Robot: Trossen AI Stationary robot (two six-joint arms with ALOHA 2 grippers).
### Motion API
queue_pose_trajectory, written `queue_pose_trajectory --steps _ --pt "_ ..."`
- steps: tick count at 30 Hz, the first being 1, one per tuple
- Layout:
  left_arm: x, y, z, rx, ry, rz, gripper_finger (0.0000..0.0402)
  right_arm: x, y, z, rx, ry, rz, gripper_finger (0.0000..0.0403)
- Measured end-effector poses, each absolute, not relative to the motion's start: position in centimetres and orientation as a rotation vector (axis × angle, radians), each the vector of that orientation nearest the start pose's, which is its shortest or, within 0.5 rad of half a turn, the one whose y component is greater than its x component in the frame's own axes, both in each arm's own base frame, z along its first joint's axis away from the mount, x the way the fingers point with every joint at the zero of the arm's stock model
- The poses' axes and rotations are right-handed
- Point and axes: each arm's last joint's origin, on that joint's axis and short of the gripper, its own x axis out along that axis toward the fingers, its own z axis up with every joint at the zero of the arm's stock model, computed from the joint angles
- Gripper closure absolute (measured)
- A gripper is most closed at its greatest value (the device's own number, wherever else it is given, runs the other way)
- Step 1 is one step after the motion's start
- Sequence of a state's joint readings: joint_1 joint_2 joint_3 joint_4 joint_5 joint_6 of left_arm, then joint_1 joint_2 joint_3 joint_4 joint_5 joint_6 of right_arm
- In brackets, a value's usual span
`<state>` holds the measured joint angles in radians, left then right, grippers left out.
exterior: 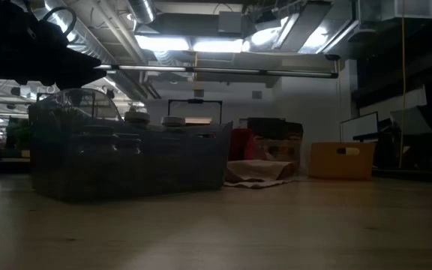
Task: Sort spices by type
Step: Put the black seasoning can into the yellow bin
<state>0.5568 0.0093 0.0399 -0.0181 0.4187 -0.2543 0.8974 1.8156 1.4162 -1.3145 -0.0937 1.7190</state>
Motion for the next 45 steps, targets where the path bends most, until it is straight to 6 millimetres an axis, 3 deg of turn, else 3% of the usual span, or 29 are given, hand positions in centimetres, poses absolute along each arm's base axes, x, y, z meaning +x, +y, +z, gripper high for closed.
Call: queue_pose_trajectory --steps 10,19,31,35,40,45 --pt "8.5 3.9 17.5 -0.248 -0.028 0.136 0.0274 19.2 24.5 20.5 0.535 1.603 -0.791 0.0165" --pt "8.5 3.9 17.5 -0.248 -0.028 0.136 0.0274 19.8 25.2 18.6 0.646 1.578 -0.667 0.0165" --pt "8.5 3.9 17.5 -0.247 -0.029 0.136 0.0274 19.8 24.8 17.5 0.653 1.574 -0.672 0.0168" --pt "8.5 3.9 17.5 -0.248 -0.029 0.136 0.0274 20.0 24.7 17.4 0.656 1.567 -0.642 0.0204" --pt "8.5 3.9 17.5 -0.247 -0.029 0.136 0.0274 21.6 23.5 17.4 0.661 1.558 -0.629 0.0289" --pt "8.5 3.9 17.5 -0.248 -0.029 0.136 0.0274 24.6 20.4 17.4 0.603 1.569 -0.547 0.0288"
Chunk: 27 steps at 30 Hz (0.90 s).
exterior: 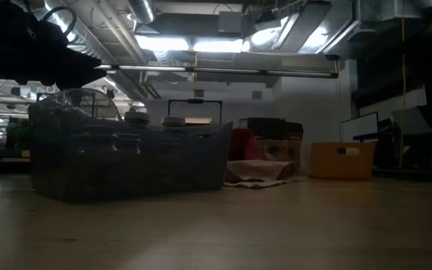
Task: Sort spices by type
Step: Put the black seasoning can into the yellow bin
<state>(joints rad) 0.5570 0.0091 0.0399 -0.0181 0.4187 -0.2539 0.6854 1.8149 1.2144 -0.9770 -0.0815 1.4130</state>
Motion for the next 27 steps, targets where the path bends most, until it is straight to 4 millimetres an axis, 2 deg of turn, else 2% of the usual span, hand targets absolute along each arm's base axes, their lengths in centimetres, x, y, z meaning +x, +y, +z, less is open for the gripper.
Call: queue_pose_trajectory --steps 4,9,16,22,27 --pt "8.5 3.9 17.5 -0.248 -0.029 0.136 0.0274 27.1 16.8 17.4 0.551 1.586 -0.463 0.0288" --pt "8.5 3.9 17.4 -0.249 -0.026 0.136 0.0274 29.8 11.3 17.4 0.498 1.589 -0.379 0.0288" --pt "8.5 3.9 17.4 -0.25 -0.023 0.137 0.0274 31.9 3.8 17.7 0.477 1.565 -0.336 0.0288" --pt "8.5 3.9 17.4 -0.251 -0.022 0.137 0.0274 33.3 -1.0 19.6 0.451 1.493 -0.287 0.0288" --pt "8.5 3.9 17.4 -0.251 -0.022 0.137 0.0274 33.7 -3.8 22.0 0.409 1.479 -0.268 0.0288"
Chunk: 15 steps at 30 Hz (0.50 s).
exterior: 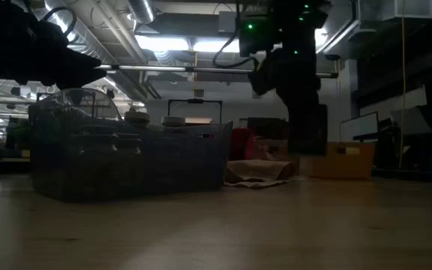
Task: Sort spices by type
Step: Put the black seasoning can into the yellow bin
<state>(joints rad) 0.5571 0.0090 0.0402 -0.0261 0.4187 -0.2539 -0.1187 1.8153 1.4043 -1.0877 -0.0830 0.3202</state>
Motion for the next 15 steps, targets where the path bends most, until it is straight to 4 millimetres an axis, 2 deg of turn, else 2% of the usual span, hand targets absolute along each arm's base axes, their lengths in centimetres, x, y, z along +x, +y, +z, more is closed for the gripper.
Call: queue_pose_trajectory --steps 9,15 --pt "8.5 3.9 17.4 -0.23 -0.02 0.137 0.0274 32.3 -8.2 26.5 0.258 1.58 -0.358 0.0288" --pt "8.5 3.9 17.4 -0.227 -0.025 0.136 0.0274 31.1 -11.4 27.9 0.227 1.605 -0.407 0.0288"
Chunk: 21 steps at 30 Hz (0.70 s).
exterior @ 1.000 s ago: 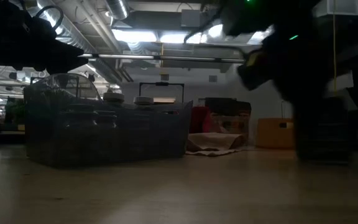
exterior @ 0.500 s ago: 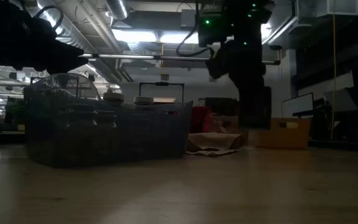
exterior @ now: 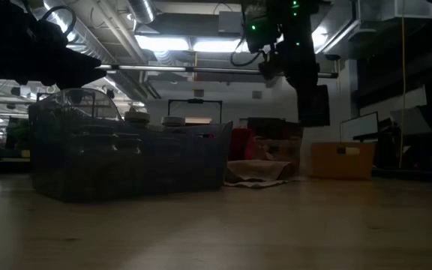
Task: Sort spices by type
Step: Put the black seasoning can into the yellow bin
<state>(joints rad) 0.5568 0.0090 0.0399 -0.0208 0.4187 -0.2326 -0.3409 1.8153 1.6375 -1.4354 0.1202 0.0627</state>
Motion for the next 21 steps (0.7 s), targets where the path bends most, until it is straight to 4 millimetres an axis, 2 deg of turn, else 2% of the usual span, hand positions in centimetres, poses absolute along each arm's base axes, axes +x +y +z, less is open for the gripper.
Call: queue_pose_trajectory --steps 6,11,15,21 --pt "8.5 3.9 17.4 -0.228 -0.026 0.136 0.0274 29.4 -14.2 28.0 0.256 1.668 -0.426 0.0288" --pt "8.5 3.9 17.4 -0.228 -0.026 0.137 0.0274 27.9 -15.8 28.0 0.293 1.723 -0.435 0.0288" --pt "8.5 3.9 17.4 -0.229 -0.027 0.136 0.0274 27.4 -17.3 27.9 0.302 1.693 -0.462 0.0288" --pt "8.5 3.9 17.5 -0.229 -0.028 0.136 0.0274 26.7 -19.2 25.8 0.316 1.654 -0.515 0.0288"
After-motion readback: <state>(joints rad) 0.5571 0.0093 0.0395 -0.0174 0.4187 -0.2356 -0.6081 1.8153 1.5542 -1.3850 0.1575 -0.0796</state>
